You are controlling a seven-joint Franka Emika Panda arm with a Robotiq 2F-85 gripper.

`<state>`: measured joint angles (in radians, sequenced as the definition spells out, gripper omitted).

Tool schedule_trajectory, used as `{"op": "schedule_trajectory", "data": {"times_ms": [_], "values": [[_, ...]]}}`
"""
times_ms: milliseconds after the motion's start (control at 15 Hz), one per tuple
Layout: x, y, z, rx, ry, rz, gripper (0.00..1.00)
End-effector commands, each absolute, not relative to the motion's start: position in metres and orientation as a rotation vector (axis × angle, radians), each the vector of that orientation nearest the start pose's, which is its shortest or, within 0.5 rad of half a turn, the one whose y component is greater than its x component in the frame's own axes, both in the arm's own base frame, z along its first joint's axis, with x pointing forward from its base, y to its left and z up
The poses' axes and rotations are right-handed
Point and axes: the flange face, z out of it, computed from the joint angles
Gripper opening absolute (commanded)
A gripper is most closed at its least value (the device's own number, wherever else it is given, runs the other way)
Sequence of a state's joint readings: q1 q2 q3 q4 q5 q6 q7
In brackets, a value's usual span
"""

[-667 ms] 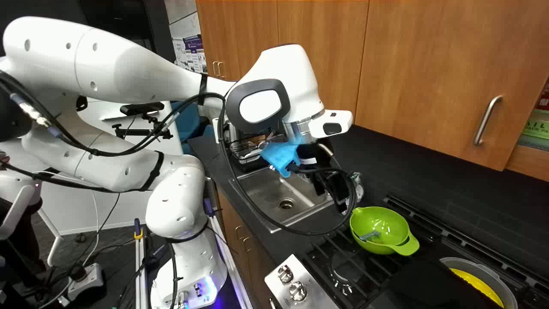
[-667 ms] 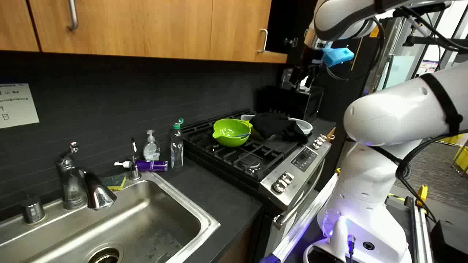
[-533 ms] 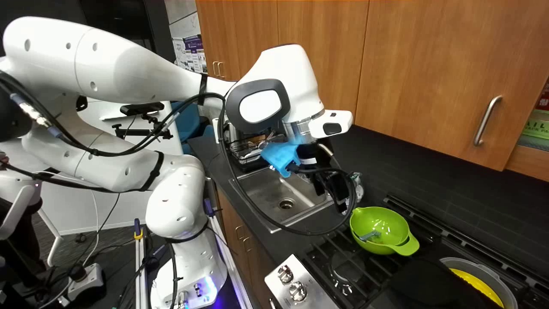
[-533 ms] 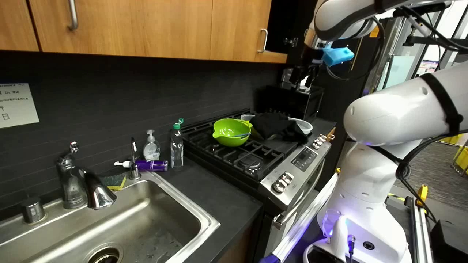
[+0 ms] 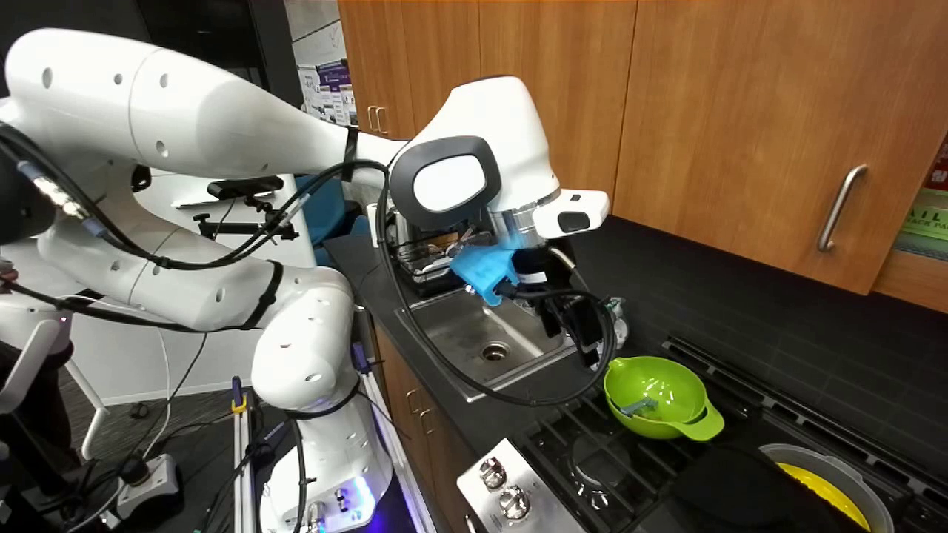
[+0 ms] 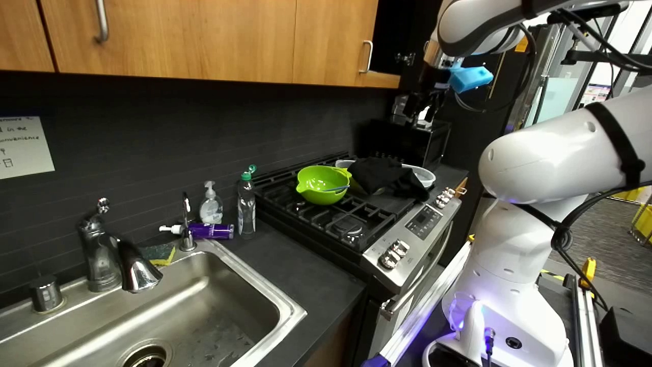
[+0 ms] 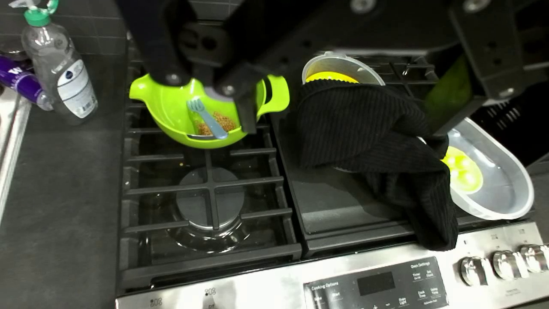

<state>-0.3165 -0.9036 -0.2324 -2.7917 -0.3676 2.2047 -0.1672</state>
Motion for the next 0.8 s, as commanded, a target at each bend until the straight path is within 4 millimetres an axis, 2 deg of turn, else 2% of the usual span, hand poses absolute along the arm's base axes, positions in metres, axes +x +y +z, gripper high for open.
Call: {"op": "schedule_trajectory", "data": {"times_ms": [0,67,200,333,400,533,600,667,733], "values": [[0.2634,-0.1732,0.4721,-3.34,0.252,-0.425,1.0],[0.2634,-0.1732,0.4721,-3.34,0.252,-0.425,0.75],[0.2646,-0.1731,0.4718,-3.348,0.249,-0.424,0.69],[0.2661,-0.1741,0.4719,-3.357,0.27,-0.433,0.53],[0.2638,-0.1733,0.4726,-3.341,0.255,-0.426,0.69],[0.2642,-0.1733,0.4725,-3.341,0.256,-0.425,0.54],[0.2643,-0.1733,0.4723,-3.341,0.256,-0.424,0.54],[0.2644,-0.1733,0.4722,-3.341,0.256,-0.424,0.79],[0.2649,-0.1749,0.4701,-3.344,0.265,-0.413,0.8]]}}
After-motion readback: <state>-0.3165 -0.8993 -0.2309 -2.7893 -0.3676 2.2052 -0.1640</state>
